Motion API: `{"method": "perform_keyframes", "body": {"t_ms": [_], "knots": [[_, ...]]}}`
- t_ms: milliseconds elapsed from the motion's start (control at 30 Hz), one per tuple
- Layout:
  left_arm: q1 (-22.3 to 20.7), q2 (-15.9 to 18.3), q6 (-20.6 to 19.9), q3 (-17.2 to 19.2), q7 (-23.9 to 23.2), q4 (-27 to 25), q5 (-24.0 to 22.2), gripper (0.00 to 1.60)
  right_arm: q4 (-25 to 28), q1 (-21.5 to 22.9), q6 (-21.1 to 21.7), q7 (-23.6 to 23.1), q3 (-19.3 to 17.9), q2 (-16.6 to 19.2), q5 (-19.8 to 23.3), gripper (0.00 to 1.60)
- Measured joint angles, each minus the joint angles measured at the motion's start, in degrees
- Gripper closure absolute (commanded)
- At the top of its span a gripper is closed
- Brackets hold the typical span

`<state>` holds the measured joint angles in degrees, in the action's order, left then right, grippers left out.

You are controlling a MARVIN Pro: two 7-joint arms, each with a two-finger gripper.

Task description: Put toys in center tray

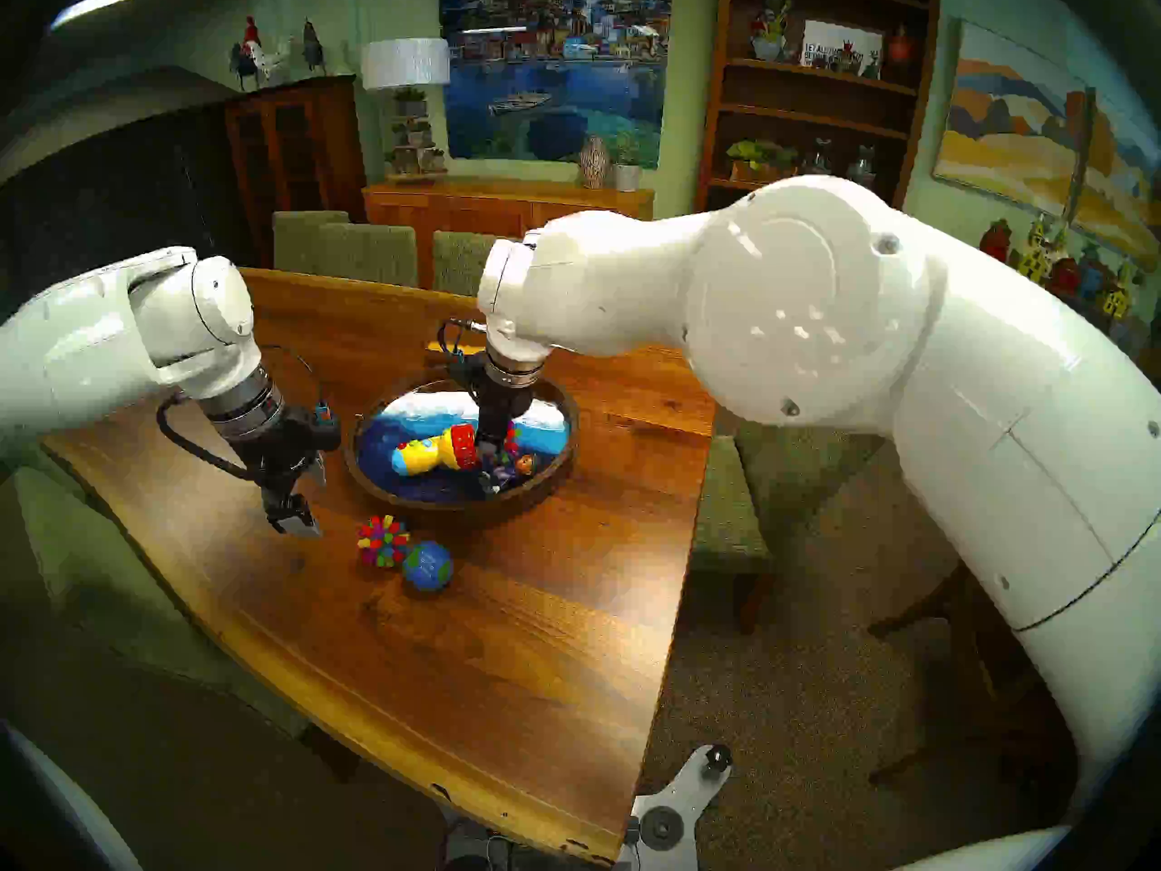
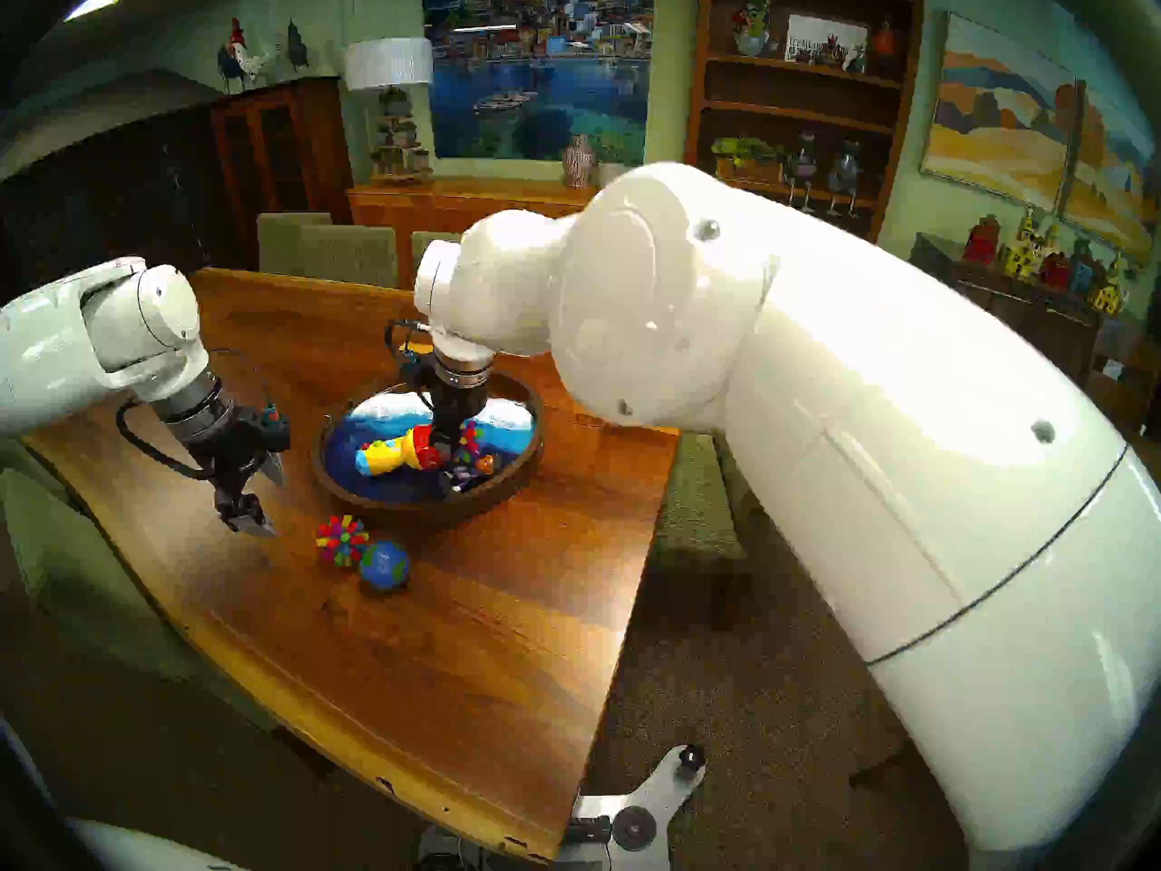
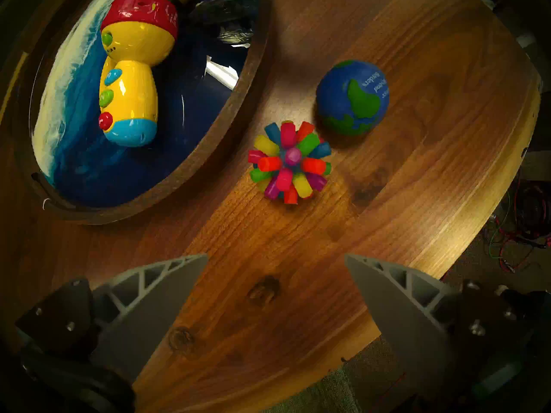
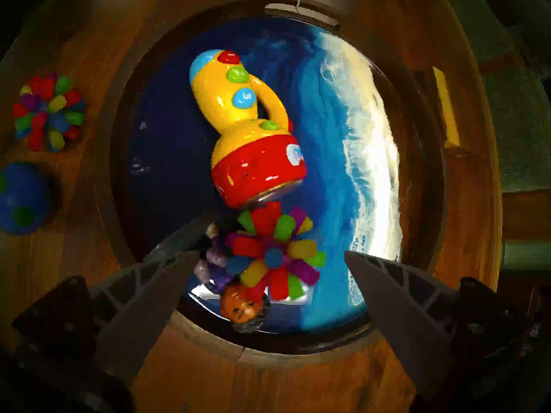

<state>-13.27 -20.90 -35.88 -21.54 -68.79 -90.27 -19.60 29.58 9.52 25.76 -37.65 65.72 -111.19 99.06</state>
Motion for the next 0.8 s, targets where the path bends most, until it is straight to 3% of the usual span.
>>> {"method": "perform_keyframes", "body": {"t_ms": [300, 600, 800], "knots": [[0.0, 0.0, 0.0, 0.1, 0.0, 0.0, 0.0, 0.00, -4.3, -0.8, 0.8, -3.7, 1.0, -1.0, -0.6, 0.00], [0.0, 0.0, 0.0, 0.1, 0.0, 0.0, 0.0, 0.00, -5.9, -0.2, 3.0, -12.9, 2.8, -1.8, -2.0, 0.00], [-0.1, 0.0, 0.0, 0.2, 0.0, 0.0, 0.0, 0.00, -3.4, 1.9, 5.0, -19.7, 4.4, -2.0, -3.4, 0.00]]}}
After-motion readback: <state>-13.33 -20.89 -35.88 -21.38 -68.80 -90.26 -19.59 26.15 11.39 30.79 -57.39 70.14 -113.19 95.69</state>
